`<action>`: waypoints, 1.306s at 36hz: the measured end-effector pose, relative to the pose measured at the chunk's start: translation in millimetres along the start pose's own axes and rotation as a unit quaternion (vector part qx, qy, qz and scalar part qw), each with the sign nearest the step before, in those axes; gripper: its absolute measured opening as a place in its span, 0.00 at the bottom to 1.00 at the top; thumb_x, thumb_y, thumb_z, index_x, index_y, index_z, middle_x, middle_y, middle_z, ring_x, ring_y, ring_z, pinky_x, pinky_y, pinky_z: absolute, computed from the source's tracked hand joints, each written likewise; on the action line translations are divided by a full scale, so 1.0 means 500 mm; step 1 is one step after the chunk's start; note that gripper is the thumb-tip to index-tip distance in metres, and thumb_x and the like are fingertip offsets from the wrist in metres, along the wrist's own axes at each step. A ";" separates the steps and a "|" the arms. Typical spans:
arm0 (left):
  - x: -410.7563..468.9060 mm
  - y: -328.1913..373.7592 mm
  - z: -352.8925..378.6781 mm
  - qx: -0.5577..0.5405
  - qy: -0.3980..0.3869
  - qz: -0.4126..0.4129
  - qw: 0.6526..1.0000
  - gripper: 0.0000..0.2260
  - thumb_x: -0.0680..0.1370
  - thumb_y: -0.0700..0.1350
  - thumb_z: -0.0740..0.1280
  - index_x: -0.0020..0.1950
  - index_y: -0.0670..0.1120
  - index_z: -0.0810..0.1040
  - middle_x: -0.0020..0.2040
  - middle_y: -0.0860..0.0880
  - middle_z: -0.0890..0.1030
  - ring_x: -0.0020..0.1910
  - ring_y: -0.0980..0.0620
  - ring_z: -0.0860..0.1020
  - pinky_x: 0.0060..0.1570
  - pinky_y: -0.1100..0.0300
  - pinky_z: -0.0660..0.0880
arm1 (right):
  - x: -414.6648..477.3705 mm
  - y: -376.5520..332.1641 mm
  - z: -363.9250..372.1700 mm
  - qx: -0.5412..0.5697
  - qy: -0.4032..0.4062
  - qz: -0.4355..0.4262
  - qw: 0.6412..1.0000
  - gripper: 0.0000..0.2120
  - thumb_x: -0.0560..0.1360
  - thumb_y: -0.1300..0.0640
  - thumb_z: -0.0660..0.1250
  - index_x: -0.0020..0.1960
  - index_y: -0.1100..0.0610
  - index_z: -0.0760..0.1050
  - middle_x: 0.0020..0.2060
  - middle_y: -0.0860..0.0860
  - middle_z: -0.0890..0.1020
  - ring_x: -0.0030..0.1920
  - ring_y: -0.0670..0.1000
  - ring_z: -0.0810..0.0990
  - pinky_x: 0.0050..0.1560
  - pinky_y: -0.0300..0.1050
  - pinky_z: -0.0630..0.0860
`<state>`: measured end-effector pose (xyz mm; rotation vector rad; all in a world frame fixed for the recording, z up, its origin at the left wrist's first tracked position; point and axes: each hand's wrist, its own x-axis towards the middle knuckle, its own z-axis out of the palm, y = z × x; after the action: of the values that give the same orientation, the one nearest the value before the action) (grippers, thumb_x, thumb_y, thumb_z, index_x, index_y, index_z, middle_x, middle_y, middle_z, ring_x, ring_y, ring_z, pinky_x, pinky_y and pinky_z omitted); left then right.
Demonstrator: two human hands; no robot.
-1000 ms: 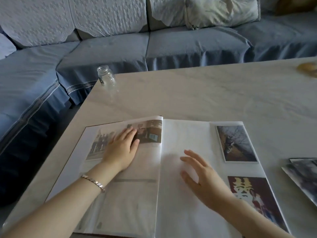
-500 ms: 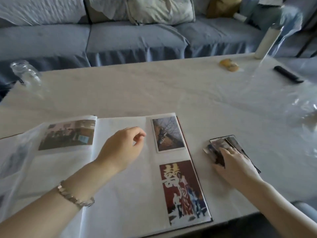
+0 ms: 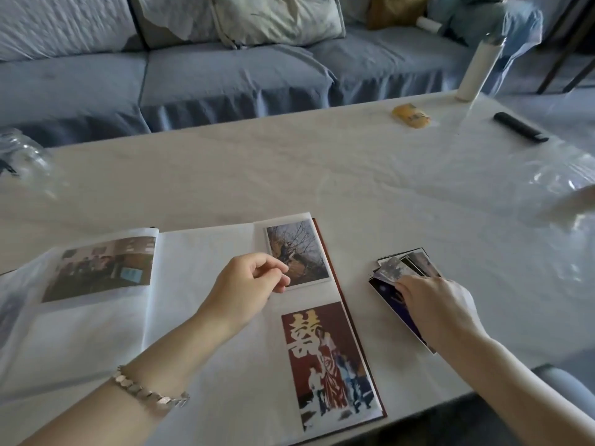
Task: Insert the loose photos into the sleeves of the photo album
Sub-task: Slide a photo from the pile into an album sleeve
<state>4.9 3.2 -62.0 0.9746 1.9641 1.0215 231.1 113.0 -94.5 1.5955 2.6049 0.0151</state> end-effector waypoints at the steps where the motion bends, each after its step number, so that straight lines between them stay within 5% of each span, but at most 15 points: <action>1: -0.001 0.002 0.000 -0.005 0.001 -0.002 1.000 0.10 0.77 0.36 0.62 0.41 0.48 0.79 0.38 0.51 0.84 0.37 0.57 0.82 0.44 0.61 0.75 | -0.003 0.000 -0.001 0.002 0.004 0.001 1.000 0.10 0.80 0.52 0.55 0.50 0.49 0.75 0.47 0.46 0.82 0.48 0.52 0.80 0.38 0.41 0.67; 12: -0.008 0.014 0.013 -0.065 -0.071 -0.072 0.993 0.07 0.79 0.39 0.61 0.48 0.45 0.78 0.42 0.46 0.84 0.40 0.53 0.82 0.40 0.63 0.79 | -0.026 -0.015 -0.030 0.188 0.050 0.025 0.981 0.06 0.75 0.50 0.68 0.50 0.44 0.82 0.44 0.45 0.84 0.45 0.53 0.80 0.41 0.42 0.74; 16: -0.014 0.026 0.019 -0.123 -0.113 -0.116 0.979 0.10 0.80 0.47 0.61 0.53 0.42 0.77 0.46 0.44 0.84 0.44 0.49 0.83 0.46 0.57 0.80 | -0.028 -0.040 -0.031 0.218 0.298 -0.117 0.922 0.05 0.68 0.59 0.70 0.41 0.55 0.85 0.39 0.49 0.85 0.42 0.50 0.84 0.43 0.44 0.79; 22: -0.028 0.039 -0.004 -0.294 -0.168 -0.173 0.925 0.15 0.78 0.50 0.62 0.57 0.40 0.78 0.46 0.42 0.84 0.44 0.46 0.83 0.42 0.55 0.81 | -0.044 -0.135 -0.037 0.257 0.336 -0.308 0.852 0.08 0.72 0.57 0.65 0.46 0.55 0.83 0.47 0.47 0.84 0.54 0.44 0.79 0.58 0.43 0.75; 27: -0.038 0.005 -0.044 -0.301 -0.026 -0.126 0.945 0.06 0.77 0.31 0.63 0.47 0.40 0.77 0.38 0.42 0.83 0.30 0.50 0.82 0.28 0.59 0.79 | -0.037 -0.217 -0.031 0.269 0.276 -0.352 0.853 0.09 0.73 0.56 0.65 0.45 0.55 0.84 0.49 0.49 0.84 0.56 0.49 0.80 0.59 0.46 0.75; 33: -0.039 -0.101 -0.164 -0.221 0.162 -0.067 0.959 0.04 0.77 0.31 0.63 0.46 0.39 0.74 0.47 0.38 0.80 0.39 0.43 0.81 0.27 0.57 0.79 | -0.033 -0.298 -0.027 0.327 0.157 -0.307 0.880 0.11 0.72 0.56 0.67 0.53 0.56 0.81 0.57 0.50 0.81 0.62 0.51 0.76 0.61 0.49 0.74; 36: -0.056 -0.146 -0.242 -0.204 0.238 -0.062 0.947 0.03 0.77 0.31 0.63 0.43 0.36 0.74 0.44 0.40 0.79 0.34 0.49 0.81 0.25 0.59 0.78 | -0.039 -0.350 -0.025 0.352 0.111 -0.281 0.886 0.13 0.73 0.53 0.66 0.56 0.56 0.80 0.60 0.51 0.79 0.65 0.50 0.73 0.62 0.51 0.72; 42: -0.118 -0.223 -0.379 -0.186 0.371 -0.083 0.906 0.08 0.76 0.33 0.67 0.38 0.37 0.72 0.39 0.44 0.79 0.30 0.54 0.81 0.27 0.59 0.79 | -0.059 -0.462 -0.034 0.336 0.006 -0.347 0.876 0.24 0.77 0.45 0.60 0.72 0.47 0.64 0.73 0.40 0.59 0.72 0.36 0.49 0.68 0.32 0.49; 47: -0.163 -0.287 -0.444 -0.175 0.411 -0.097 0.889 0.03 0.75 0.36 0.69 0.41 0.39 0.77 0.41 0.44 0.81 0.31 0.52 0.79 0.25 0.64 0.77 | -0.062 -0.529 -0.015 0.274 -0.033 -0.398 0.875 0.32 0.76 0.33 0.49 0.76 0.45 0.51 0.75 0.41 0.48 0.72 0.36 0.40 0.66 0.28 0.36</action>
<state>-184.5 -198.4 -69.7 0.1097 2.3205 1.7817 9.5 -35.0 -99.2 0.4263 3.1463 -0.8684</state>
